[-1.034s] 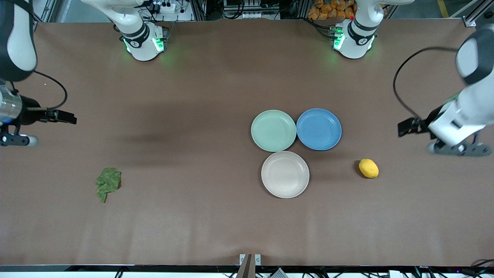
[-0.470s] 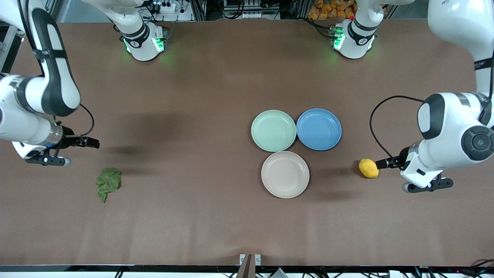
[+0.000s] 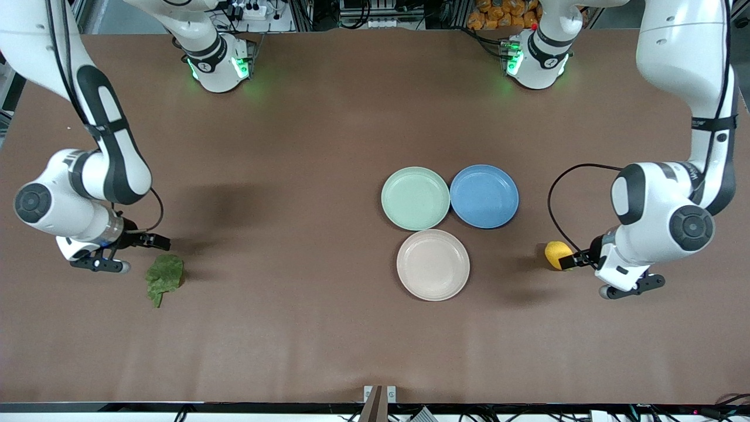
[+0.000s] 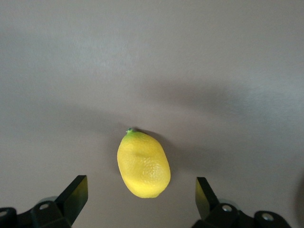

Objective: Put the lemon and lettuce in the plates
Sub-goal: 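Reach the left gripper to the lemon while the right gripper reaches the lettuce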

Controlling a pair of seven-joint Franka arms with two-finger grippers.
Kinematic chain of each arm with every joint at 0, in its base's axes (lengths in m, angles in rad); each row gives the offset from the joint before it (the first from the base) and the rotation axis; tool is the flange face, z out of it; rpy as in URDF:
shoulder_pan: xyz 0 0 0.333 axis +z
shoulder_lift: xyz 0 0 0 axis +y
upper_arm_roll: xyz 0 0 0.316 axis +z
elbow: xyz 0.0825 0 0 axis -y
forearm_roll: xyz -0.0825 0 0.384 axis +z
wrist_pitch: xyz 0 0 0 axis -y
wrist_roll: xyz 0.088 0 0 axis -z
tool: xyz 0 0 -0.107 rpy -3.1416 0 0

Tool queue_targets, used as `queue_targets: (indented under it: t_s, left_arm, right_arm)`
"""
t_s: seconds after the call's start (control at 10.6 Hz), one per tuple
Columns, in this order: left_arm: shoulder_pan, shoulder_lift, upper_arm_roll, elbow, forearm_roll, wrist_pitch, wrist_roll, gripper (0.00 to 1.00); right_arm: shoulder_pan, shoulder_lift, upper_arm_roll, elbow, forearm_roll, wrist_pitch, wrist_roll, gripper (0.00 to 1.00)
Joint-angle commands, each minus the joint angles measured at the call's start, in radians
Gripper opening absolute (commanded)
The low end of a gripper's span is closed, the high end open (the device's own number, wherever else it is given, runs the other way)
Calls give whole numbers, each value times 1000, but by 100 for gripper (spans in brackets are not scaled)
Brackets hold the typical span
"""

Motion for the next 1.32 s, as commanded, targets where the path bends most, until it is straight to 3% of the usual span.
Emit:
queue_targets:
  t_s: [0.0, 0.75, 0.85, 1.03, 1.13, 1.22]
  left_arm:
    - [-4, 42, 1, -12, -17, 43, -48, 100]
    - [-2, 116, 1, -10, -18, 80, -144, 100]
    - [-4, 123, 1, -9, -18, 80, -144, 100]
    - [-7, 129, 1, -10, -18, 80, -144, 100]
    - [-7, 133, 1, -10, -17, 80, -145, 87]
    - [-8, 133, 1, -4, -33, 81, -189, 19]
  right_arm:
    - [-13, 96, 12, 50, 18, 89, -5, 100]
    - [-12, 173, 14, 120, 96, 124, -42, 100]
    - [-10, 182, 14, 119, 96, 143, -43, 97]
    - [-12, 188, 14, 120, 96, 163, -69, 73]
    - [-18, 188, 14, 120, 96, 163, -91, 60]
    - [-18, 188, 14, 120, 96, 163, -100, 45]
